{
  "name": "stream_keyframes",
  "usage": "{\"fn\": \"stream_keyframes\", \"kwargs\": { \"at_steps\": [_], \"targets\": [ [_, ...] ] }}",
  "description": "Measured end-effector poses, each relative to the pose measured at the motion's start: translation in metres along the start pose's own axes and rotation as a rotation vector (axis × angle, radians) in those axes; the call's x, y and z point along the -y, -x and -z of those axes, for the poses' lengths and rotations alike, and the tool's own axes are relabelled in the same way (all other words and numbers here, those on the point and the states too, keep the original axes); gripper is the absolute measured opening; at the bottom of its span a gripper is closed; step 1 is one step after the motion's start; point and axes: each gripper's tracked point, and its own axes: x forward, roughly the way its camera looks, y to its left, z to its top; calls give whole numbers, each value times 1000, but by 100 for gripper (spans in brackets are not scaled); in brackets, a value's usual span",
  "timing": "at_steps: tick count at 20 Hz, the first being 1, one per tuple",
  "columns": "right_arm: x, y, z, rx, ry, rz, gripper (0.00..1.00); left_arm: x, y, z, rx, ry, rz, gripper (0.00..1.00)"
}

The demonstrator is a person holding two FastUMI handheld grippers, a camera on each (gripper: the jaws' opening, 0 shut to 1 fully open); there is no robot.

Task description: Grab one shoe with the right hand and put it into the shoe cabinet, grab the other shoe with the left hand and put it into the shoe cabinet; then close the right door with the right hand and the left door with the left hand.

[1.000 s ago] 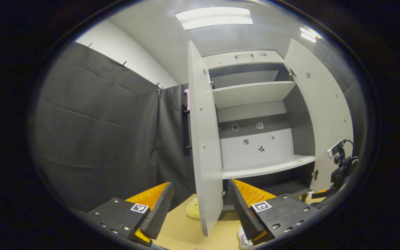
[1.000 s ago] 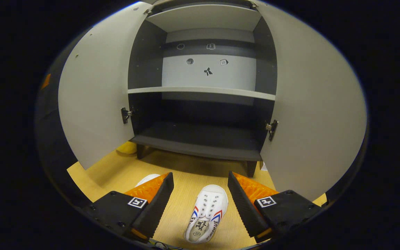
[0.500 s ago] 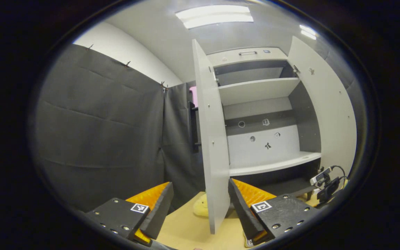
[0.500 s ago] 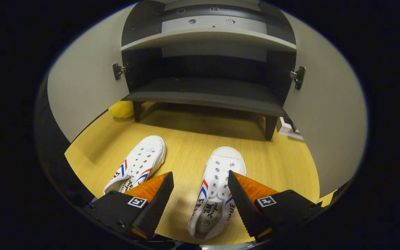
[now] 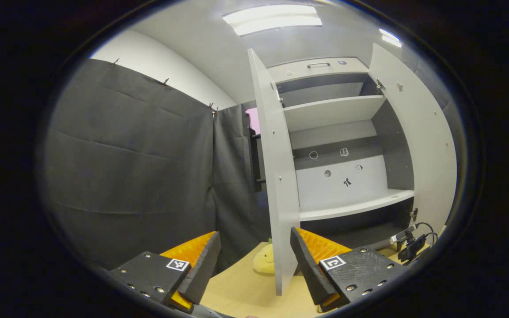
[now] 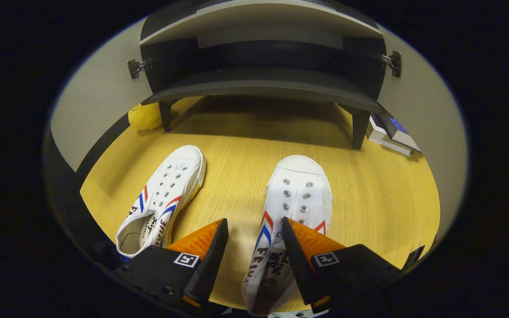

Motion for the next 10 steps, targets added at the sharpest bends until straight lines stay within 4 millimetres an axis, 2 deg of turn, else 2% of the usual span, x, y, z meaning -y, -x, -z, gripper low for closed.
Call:
{"fn": "stream_keyframes", "kwargs": {
  "at_steps": [2, 3, 4, 5, 6, 8, 9, 10],
  "targets": [
    [13, -3, 0, -4, 23, 57, 77, 0, 0, -1, 2, -5, 1, 92],
    [16, -1, -1, -3, 25, 73, 53, 1, 0, -2, 4, -7, 1, 92],
    [17, -5, 1, -6, 23, 75, 46, 1, 0, -2, 6, -7, 3, 92],
    [16, 2, -1, -10, 22, 67, 37, 3, 0, -2, 6, -4, 6, 91],
    [19, -4, 0, -12, 3, 63, 34, 3, 0, -2, 4, -3, 9, 91],
    [18, 2, -3, -9, -55, 43, 11, 6, -1, -2, 3, -1, 12, 91],
    [20, -5, -3, -3, -46, 41, 0, 8, -2, -2, 4, 1, 15, 91],
    [20, 4, -2, 16, -30, 39, 2, 10, -2, -3, 7, 3, 21, 91]
  ]
}}
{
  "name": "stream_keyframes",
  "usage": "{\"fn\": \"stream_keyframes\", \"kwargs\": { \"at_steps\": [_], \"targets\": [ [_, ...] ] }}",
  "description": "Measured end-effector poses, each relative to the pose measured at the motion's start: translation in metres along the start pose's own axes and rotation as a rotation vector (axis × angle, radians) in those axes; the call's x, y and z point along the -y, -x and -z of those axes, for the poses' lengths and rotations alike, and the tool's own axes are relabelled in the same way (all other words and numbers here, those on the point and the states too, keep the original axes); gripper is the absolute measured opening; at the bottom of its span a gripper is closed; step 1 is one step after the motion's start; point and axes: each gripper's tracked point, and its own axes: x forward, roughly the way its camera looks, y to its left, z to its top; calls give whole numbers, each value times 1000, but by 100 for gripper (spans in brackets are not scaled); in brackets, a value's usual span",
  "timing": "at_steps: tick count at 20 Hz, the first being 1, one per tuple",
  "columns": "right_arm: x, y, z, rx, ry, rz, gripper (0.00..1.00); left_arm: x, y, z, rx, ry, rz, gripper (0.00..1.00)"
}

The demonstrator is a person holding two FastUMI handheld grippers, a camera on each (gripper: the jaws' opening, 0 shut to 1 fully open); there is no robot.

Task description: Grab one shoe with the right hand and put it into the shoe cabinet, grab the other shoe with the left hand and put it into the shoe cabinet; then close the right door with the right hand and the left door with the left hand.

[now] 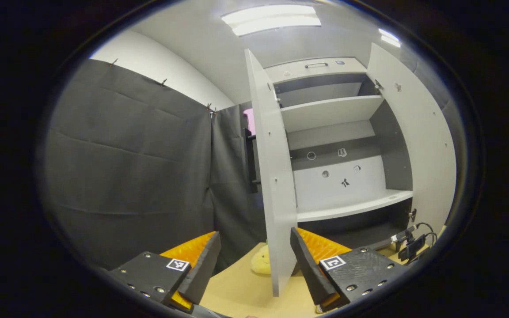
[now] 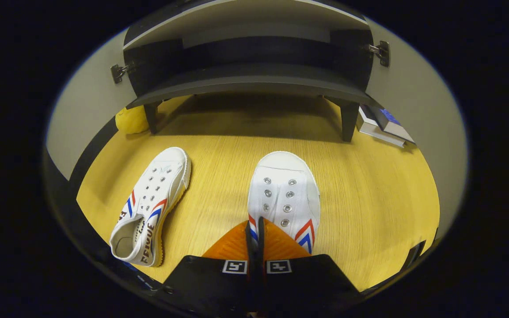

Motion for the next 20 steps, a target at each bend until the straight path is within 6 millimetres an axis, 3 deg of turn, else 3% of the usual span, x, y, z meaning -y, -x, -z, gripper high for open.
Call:
{"fn": "stream_keyframes", "kwargs": {
  "at_steps": [6, 10, 20],
  "targets": [
    [8, 24, -19, 55, -110, -47, 2, 16, -4, -2, 10, 11, 45, 92],
    [3, 49, -40, 109, -193, -106, 2, 26, -5, -4, 17, 12, 74, 91],
    [-5, 135, -134, 347, -228, -207, 2, 34, -5, -7, 25, 20, 107, 91]
  ]
}}
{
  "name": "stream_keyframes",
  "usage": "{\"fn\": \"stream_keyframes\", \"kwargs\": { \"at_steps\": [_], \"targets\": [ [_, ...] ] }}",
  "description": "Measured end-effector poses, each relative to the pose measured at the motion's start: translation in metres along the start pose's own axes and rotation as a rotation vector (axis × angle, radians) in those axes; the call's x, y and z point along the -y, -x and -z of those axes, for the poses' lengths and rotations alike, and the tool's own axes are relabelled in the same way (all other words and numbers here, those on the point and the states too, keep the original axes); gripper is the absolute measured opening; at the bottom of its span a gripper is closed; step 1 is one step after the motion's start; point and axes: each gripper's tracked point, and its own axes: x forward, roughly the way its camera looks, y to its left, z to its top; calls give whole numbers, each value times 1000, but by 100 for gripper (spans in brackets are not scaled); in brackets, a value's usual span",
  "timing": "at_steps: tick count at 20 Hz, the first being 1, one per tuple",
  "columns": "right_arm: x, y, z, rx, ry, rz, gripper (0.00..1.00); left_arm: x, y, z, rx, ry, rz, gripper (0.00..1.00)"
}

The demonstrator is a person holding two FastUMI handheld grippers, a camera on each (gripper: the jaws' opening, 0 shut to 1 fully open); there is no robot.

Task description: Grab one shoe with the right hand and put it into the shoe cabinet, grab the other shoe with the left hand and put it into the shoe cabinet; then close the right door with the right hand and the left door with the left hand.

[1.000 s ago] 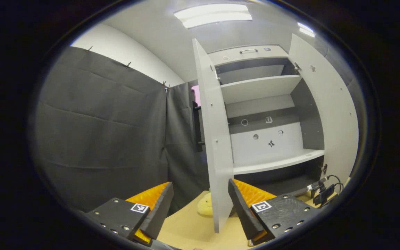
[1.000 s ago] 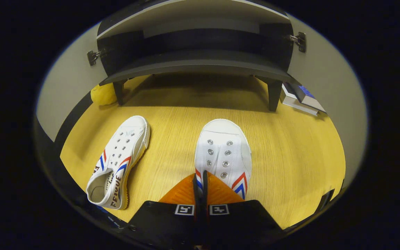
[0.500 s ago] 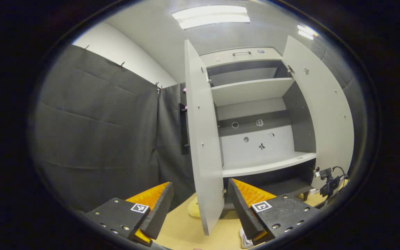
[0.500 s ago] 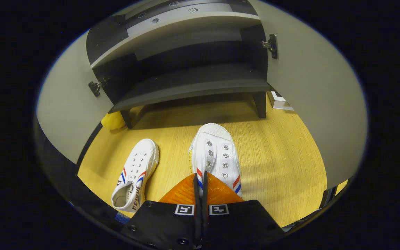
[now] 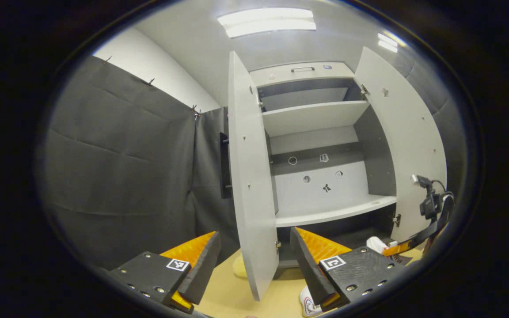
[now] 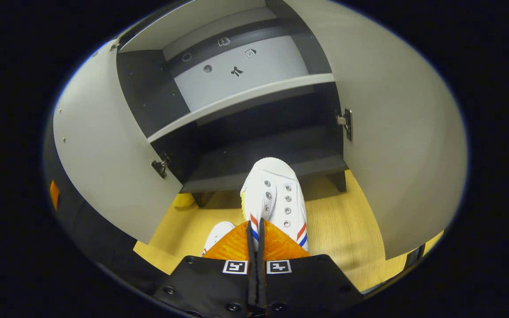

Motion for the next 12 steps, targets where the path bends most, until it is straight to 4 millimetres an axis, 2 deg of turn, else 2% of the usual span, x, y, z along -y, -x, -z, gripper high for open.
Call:
{"fn": "stream_keyframes", "kwargs": {
  "at_steps": [5, 12],
  "targets": [
    [-25, 14, -50, 94, 31, -42, 2, -5, 0, 0, 3, 1, -9, 91],
    [-44, 10, -105, 185, 67, -74, 2, -19, 5, 4, -4, 5, -45, 91]
  ]
}}
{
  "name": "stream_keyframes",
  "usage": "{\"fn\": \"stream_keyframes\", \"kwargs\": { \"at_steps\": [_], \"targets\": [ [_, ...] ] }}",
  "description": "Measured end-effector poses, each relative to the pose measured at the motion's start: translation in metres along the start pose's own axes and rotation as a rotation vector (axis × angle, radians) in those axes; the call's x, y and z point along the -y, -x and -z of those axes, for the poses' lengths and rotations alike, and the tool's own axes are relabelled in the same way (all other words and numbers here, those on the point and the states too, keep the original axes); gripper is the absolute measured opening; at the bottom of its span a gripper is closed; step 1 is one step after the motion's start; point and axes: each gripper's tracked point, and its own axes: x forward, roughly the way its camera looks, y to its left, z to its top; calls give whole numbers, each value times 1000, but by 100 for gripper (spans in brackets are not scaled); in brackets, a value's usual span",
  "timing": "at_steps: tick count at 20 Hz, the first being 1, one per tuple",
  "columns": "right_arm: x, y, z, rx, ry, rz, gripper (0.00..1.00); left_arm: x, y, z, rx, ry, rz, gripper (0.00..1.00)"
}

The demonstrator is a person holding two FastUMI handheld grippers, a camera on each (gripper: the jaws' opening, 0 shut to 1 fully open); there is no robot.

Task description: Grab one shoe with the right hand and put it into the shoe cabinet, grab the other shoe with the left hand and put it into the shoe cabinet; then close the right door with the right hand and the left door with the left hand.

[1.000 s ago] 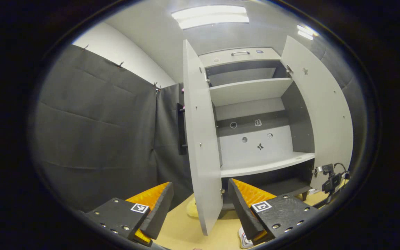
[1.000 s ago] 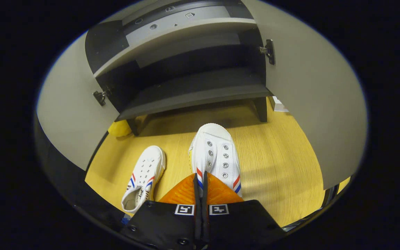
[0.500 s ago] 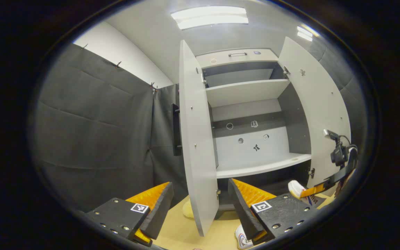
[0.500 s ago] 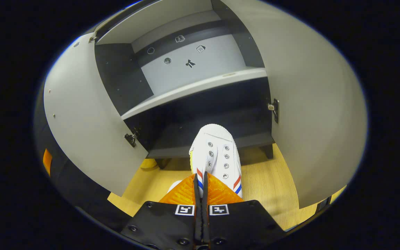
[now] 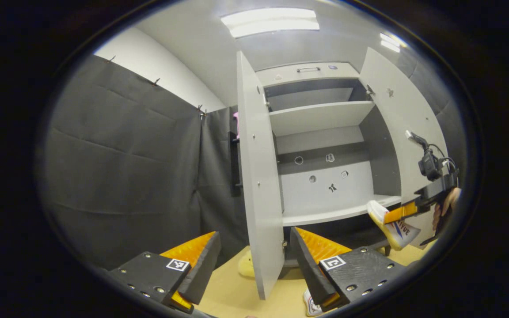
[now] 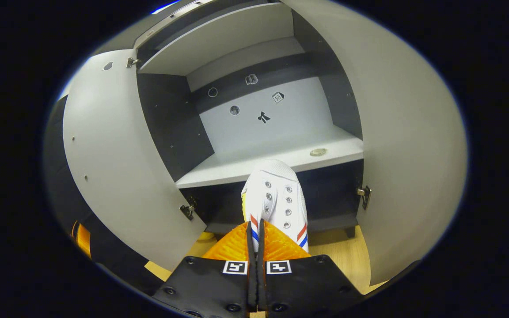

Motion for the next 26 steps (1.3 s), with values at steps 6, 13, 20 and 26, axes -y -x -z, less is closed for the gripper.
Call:
{"fn": "stream_keyframes", "kwargs": {
  "at_steps": [6, 13, 20, 26],
  "targets": [
    [6, -28, -53, 63, -10, 12, 1, -10, 2, 4, -10, -2, -33, 91],
    [13, -67, -108, 108, 31, 47, 1, -22, 1, 5, -15, -7, -74, 91],
    [22, -115, -153, 132, 71, 88, 1, -35, 6, 11, -16, -6, -117, 92],
    [39, -160, -173, 109, 115, 159, 1, -47, 12, 15, -26, -23, -151, 92]
  ]
}}
